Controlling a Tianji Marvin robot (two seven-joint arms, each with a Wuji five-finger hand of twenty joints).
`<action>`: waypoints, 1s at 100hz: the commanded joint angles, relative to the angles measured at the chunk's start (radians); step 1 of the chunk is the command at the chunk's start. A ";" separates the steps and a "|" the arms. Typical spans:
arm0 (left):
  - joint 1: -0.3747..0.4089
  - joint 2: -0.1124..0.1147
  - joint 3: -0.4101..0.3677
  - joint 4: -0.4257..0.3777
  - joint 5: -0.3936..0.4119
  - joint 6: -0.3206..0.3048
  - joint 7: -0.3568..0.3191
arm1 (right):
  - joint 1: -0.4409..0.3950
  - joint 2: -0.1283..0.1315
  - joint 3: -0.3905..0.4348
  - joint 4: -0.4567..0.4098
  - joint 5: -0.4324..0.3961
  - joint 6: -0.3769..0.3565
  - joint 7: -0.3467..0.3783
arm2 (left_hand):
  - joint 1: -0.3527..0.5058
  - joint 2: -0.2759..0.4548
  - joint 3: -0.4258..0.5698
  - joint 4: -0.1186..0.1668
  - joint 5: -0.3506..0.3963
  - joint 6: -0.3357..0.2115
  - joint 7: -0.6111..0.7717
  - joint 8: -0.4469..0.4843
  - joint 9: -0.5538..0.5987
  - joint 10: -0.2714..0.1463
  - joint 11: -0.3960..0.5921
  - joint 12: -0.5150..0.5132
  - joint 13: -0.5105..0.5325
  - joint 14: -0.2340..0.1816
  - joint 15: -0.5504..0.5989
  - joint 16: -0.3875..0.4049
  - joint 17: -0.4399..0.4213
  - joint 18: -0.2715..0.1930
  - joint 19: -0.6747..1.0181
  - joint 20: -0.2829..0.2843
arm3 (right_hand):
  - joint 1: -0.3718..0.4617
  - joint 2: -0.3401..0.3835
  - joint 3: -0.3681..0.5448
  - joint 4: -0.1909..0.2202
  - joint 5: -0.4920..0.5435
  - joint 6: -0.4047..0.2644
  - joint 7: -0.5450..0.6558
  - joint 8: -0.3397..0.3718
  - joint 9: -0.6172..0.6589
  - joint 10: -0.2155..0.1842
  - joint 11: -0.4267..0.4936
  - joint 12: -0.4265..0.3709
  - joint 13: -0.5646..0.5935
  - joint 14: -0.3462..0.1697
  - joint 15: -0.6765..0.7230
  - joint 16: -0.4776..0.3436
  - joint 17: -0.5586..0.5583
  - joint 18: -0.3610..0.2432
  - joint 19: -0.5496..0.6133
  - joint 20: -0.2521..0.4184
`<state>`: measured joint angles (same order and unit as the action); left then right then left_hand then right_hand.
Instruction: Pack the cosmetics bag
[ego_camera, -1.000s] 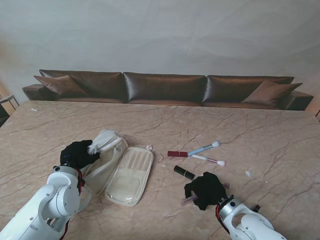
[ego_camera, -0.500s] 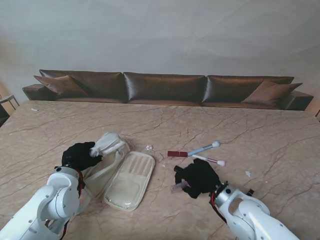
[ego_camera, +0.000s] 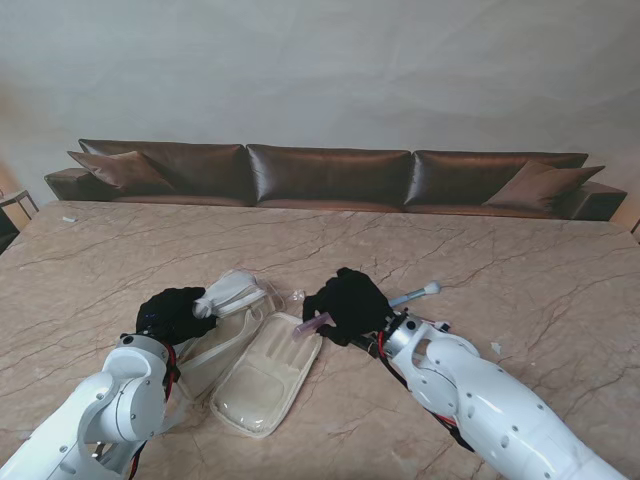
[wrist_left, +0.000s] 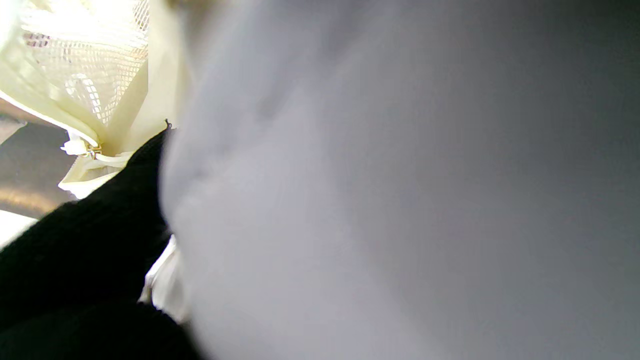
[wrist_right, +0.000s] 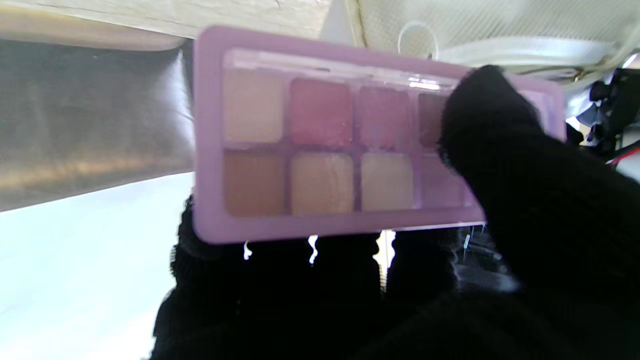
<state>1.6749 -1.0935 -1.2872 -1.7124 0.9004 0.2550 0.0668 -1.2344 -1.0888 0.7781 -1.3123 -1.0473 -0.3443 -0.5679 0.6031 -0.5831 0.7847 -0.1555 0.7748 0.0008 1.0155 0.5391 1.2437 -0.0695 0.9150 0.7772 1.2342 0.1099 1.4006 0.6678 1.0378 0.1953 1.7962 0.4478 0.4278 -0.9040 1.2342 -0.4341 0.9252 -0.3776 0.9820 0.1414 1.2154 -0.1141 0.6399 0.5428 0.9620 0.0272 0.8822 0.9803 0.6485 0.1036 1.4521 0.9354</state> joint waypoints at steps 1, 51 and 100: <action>0.002 -0.002 0.009 -0.009 -0.002 -0.001 -0.006 | 0.033 -0.034 -0.020 0.003 0.008 -0.008 -0.010 | 0.036 0.038 0.137 -0.001 -0.004 -0.096 0.052 0.020 0.095 -0.209 0.128 0.060 0.040 -0.026 0.054 0.018 0.035 -0.019 0.160 0.018 | 0.030 0.047 0.074 0.072 0.067 -0.100 0.062 0.025 0.034 -0.030 -0.011 -0.005 -0.029 -0.023 -0.011 0.008 -0.013 -0.006 -0.011 0.020; 0.005 -0.006 0.046 -0.011 -0.028 -0.004 0.009 | 0.255 -0.205 -0.301 0.292 0.190 -0.121 -0.161 | 0.049 0.061 0.096 -0.004 -0.020 -0.102 0.046 -0.004 0.086 -0.203 0.129 0.072 0.039 -0.018 0.059 0.022 0.036 -0.025 0.167 0.025 | 0.063 -0.047 0.116 0.055 0.093 -0.224 0.086 0.039 0.110 -0.069 -0.018 -0.045 -0.237 -0.062 0.005 0.021 -0.183 -0.045 -0.150 0.055; 0.010 -0.011 0.056 -0.027 -0.049 0.007 0.018 | 0.322 -0.354 -0.405 0.506 0.257 -0.247 -0.292 | 0.050 0.064 0.089 -0.003 -0.020 -0.099 0.046 -0.011 0.085 -0.200 0.132 0.082 0.039 -0.023 0.060 0.029 0.036 -0.024 0.169 0.028 | 0.049 -0.070 0.124 0.042 0.093 -0.250 0.097 0.016 0.130 -0.094 -0.025 -0.073 -0.279 -0.071 -0.017 -0.006 -0.315 -0.042 -0.275 0.039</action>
<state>1.6788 -1.0962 -1.2385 -1.7237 0.8576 0.2641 0.0907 -0.9139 -1.4255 0.3773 -0.7972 -0.7905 -0.5807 -0.8593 0.6029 -0.5835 0.7871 -0.1555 0.7662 0.0002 1.0271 0.5381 1.2437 -0.0695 0.9151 0.7914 1.2342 0.1093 1.4103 0.6796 1.0401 0.1920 1.7964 0.4581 0.4278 -1.0061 1.2500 -0.4364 0.9568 -0.4656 0.9820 0.1575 1.2816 -0.1465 0.5927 0.4645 0.7316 -0.0138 0.9160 1.0095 0.3541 0.0679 1.1869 0.9705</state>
